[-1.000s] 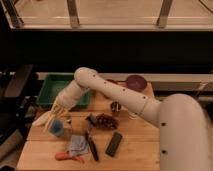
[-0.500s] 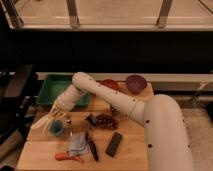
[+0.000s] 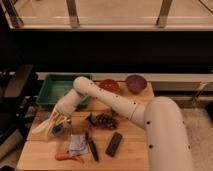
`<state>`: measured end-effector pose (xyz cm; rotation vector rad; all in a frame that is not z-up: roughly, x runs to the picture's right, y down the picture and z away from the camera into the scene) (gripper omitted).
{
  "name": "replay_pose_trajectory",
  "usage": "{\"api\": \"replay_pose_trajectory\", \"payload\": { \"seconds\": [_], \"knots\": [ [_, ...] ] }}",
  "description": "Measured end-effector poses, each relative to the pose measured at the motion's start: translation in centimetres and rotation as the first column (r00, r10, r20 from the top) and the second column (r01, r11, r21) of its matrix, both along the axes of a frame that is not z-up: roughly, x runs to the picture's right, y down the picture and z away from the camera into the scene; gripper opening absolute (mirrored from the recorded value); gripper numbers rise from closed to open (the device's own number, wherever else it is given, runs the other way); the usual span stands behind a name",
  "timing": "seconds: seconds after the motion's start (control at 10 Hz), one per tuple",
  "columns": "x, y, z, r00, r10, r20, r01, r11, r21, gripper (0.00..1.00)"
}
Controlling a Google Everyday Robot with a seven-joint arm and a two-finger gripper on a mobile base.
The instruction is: Place banana in plastic cup
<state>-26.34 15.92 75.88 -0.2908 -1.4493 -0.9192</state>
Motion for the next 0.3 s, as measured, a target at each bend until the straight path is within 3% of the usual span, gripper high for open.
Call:
{"api": "replay_pose_trajectory", "payload": {
  "seconds": [0.3],
  "knots": [
    [0.25, 0.00, -0.08, 1.000, 0.006, -0.002, -0.006, 1.0000, 0.000, 0.64]
  ]
}}
